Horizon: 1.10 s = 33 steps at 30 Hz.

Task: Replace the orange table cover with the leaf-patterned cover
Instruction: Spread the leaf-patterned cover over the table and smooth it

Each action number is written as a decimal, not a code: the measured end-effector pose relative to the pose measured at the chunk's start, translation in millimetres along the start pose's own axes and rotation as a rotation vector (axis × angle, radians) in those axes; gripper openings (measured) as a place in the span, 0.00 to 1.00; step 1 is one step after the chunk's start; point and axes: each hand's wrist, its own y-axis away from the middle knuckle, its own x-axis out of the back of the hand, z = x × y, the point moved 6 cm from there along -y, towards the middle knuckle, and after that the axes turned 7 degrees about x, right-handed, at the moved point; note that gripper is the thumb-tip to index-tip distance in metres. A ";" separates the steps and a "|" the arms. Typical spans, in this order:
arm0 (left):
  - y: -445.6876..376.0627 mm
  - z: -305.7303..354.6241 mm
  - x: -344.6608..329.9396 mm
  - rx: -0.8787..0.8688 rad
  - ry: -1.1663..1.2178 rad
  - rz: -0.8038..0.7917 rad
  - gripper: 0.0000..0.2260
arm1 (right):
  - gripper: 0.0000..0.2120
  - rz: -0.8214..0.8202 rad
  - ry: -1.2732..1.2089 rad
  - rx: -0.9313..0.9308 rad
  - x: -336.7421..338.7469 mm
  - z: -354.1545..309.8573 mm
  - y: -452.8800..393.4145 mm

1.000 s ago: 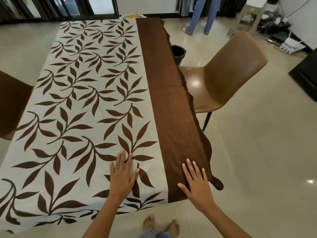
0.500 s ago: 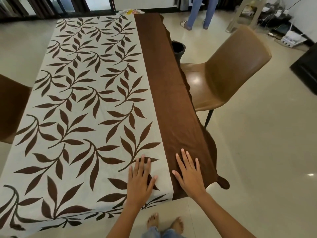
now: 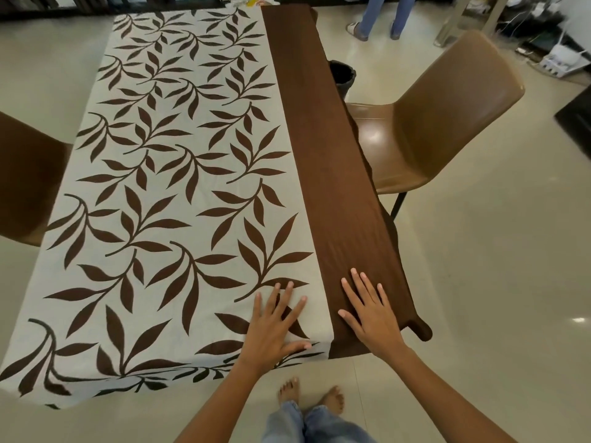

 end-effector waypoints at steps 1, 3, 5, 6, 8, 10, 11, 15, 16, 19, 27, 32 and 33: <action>1.5 1.4 -0.4 -0.034 -0.035 -0.006 0.34 | 0.30 0.014 -0.015 0.019 0.4 -0.2 2.8; 2.5 5.1 -3.4 -0.107 -0.087 0.005 0.28 | 0.28 0.076 -0.095 0.047 3.8 -1.2 5.0; 2.7 9.7 -6.4 -0.157 -0.090 0.030 0.28 | 0.25 0.182 -0.243 0.043 10.2 -2.0 4.3; 1.9 11.5 -7.1 -0.167 -0.081 0.044 0.31 | 0.21 0.233 -0.315 0.031 14.6 -2.6 2.1; -1.0 13.6 -3.2 -0.166 -0.062 0.065 0.33 | 0.11 0.295 -0.380 0.035 21.5 -6.0 -3.5; -9.9 8.5 8.7 -0.139 -0.050 0.103 0.31 | 0.02 0.292 -0.361 0.060 26.8 -7.8 -16.6; -17.7 2.6 15.7 -0.121 -0.039 0.109 0.29 | 0.02 0.264 -0.356 0.056 31.2 -7.7 -27.8; -66.5 -30.7 53.0 0.071 0.014 0.071 0.20 | 0.02 0.232 -0.295 0.020 69.3 -8.0 -91.8; -79.2 -37.9 64.3 0.134 0.044 0.047 0.21 | 0.02 0.250 -0.278 -0.001 81.1 -10.5 -108.4; -107.1 -53.6 80.6 0.261 0.025 0.026 0.22 | 0.05 0.337 -0.290 -0.078 106.4 -26.0 -134.8; -116.9 -72.8 58.0 0.314 0.002 -0.077 0.24 | 0.24 0.246 -0.024 0.030 38.0 -32.6 -40.2; -93.9 -57.4 68.4 0.329 0.068 0.118 0.26 | 0.22 0.257 0.033 0.048 32.4 -20.3 -36.5; -83.1 -45.6 69.8 0.301 0.085 0.175 0.26 | 0.19 0.260 0.009 0.053 34.5 -20.2 -39.1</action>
